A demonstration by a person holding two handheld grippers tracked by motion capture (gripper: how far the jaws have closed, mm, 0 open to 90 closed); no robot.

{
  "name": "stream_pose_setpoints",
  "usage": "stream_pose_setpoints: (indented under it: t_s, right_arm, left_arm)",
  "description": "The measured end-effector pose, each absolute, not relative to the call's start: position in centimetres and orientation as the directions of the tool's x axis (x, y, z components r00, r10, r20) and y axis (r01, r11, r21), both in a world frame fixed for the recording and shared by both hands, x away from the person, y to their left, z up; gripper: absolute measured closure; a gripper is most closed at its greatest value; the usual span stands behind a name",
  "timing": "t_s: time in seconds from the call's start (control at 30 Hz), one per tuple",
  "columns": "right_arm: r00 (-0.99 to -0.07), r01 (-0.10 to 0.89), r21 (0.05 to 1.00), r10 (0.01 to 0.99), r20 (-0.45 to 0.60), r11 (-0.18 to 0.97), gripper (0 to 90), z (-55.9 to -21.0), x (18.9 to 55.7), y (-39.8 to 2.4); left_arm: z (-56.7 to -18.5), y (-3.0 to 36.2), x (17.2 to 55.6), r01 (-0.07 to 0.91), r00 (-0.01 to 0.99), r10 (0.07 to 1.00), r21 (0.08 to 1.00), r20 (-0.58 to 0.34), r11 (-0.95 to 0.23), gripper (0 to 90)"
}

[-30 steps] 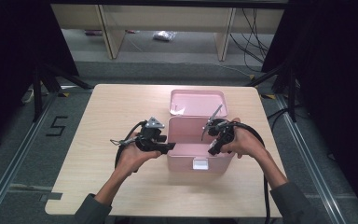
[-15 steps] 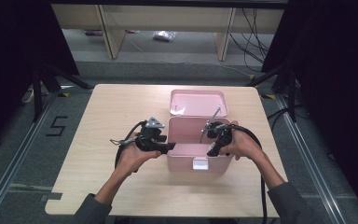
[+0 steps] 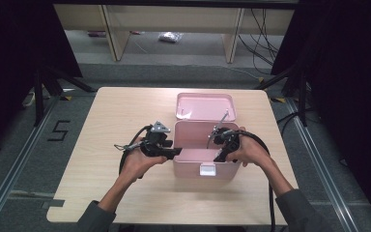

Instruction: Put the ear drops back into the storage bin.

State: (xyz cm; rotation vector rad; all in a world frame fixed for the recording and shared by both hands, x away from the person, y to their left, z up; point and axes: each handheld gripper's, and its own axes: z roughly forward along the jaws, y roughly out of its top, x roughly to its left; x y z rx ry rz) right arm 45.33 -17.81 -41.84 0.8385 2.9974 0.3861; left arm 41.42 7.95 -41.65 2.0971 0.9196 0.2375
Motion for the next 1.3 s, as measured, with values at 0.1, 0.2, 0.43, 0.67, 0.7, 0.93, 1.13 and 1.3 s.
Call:
stream_pose_setpoints:
  t_s: [0.1,0.2,0.43,0.67,0.7,0.93,1.13,1.3]
  right_arm:
    - [-0.860,0.505,0.241,0.508,0.056,0.829,60.4,-41.8,45.4,-17.9]
    - [-0.856,0.511,0.242,0.513,0.061,0.825,60.4,-41.8,45.3,-17.8]
    - [-0.849,0.524,0.261,0.520,0.089,0.811,56.4,-41.7,45.4,-18.0]
    - [-0.845,0.526,0.320,0.525,0.096,0.788,46.4,-40.5,45.0,-18.4]
    - [-0.845,0.524,0.334,0.527,0.089,0.784,45.0,-40.3,45.1,-18.4]
    - [-0.834,0.527,0.417,0.546,0.084,0.741,40.2,-38.6,44.8,-18.9]
    - [-0.811,0.532,0.493,0.581,0.064,0.688,39.0,-37.0,44.4,-19.9]
    - [-0.756,0.573,0.551,0.650,0.071,0.606,39.2,-36.1,44.8,-21.1]
  left_arm:
    - [-41.6,7.9,41.4,0.529,0.714,0.686,0.747,-0.137,-0.401,53.4]
    - [-41.6,7.9,41.4,0.529,0.714,0.686,0.747,-0.135,-0.403,53.4]
    - [-41.6,7.8,41.3,0.532,0.713,0.688,0.742,-0.133,-0.408,53.5]
    - [-41.6,7.8,41.3,0.538,0.710,0.690,0.739,-0.137,-0.406,53.6]
    - [-41.6,7.7,41.2,0.539,0.707,0.694,0.739,-0.136,-0.405,53.6]
    - [-41.7,7.6,41.1,0.534,0.709,0.694,0.740,-0.128,-0.409,52.9]
    - [-41.6,7.6,40.9,0.537,0.700,0.703,0.740,-0.123,-0.405,53.0]
    - [-41.6,7.5,40.8,0.540,0.696,0.708,0.740,-0.123,-0.402,53.5]
